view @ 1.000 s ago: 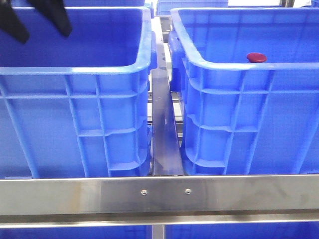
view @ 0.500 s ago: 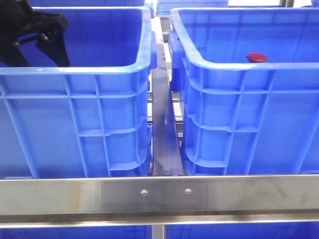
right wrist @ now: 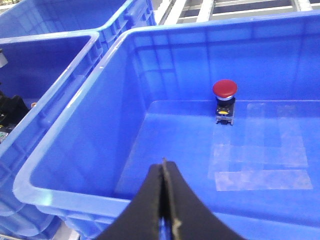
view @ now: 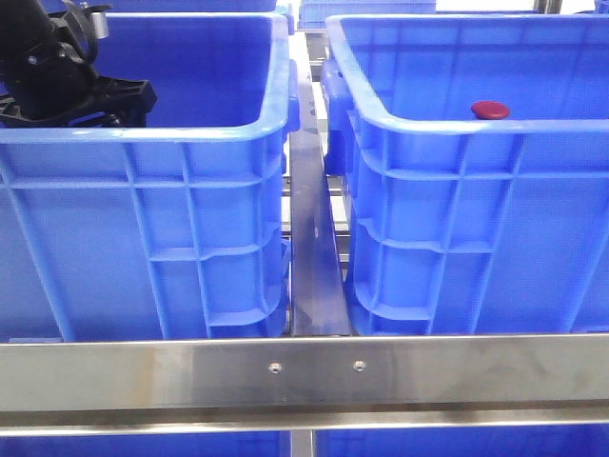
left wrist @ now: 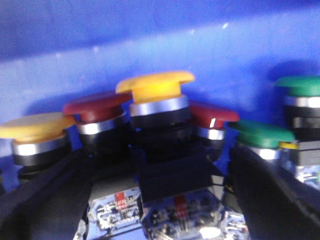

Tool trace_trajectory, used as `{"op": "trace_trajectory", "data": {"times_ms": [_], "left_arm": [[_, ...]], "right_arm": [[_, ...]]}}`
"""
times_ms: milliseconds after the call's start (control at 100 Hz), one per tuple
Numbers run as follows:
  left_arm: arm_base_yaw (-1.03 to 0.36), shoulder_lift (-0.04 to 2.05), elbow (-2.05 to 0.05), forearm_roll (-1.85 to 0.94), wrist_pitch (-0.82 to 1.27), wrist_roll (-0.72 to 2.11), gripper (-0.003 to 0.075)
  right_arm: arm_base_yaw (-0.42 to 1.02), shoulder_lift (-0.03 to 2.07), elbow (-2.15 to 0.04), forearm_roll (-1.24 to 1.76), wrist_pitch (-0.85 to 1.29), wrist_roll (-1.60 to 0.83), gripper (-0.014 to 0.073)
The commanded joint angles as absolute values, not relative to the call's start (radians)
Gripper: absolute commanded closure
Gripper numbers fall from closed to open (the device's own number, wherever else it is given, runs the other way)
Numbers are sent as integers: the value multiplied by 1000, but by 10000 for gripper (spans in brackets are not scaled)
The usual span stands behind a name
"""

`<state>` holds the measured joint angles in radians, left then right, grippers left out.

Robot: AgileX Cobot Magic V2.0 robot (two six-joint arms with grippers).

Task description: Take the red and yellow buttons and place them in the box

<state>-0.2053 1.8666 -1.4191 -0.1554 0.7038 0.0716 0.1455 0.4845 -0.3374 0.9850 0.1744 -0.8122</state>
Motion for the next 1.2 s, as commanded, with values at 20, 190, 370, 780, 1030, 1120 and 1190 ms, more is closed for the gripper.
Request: {"op": "trace_trajectory", "data": {"times_ms": [20, 190, 370, 780, 1030, 1120, 1190], "left_arm": [[-204, 1819, -1452, -175, 663, 61, 179], [-204, 1819, -1452, -175, 659, 61, 374], [-204, 1819, -1452, -175, 659, 63, 574], [-209, 1681, -1454, -176, 757, 72, 615], [-217, 1588, -1450, -307, 878, 205, 616], [-217, 1552, -1450, -437, 917, 307, 616], [-217, 1526, -1450, -535, 947, 391, 616]], "right_arm": [[144, 485, -363, 991, 141, -822, 662], [144, 485, -363, 991, 142, -822, 662], [144, 485, -363, 991, 144, -822, 662], [144, 485, -363, 991, 145, -822, 662], [144, 485, -363, 991, 145, -822, 662], [144, 485, -363, 991, 145, -822, 662], [144, 485, -363, 991, 145, -822, 662]]}}
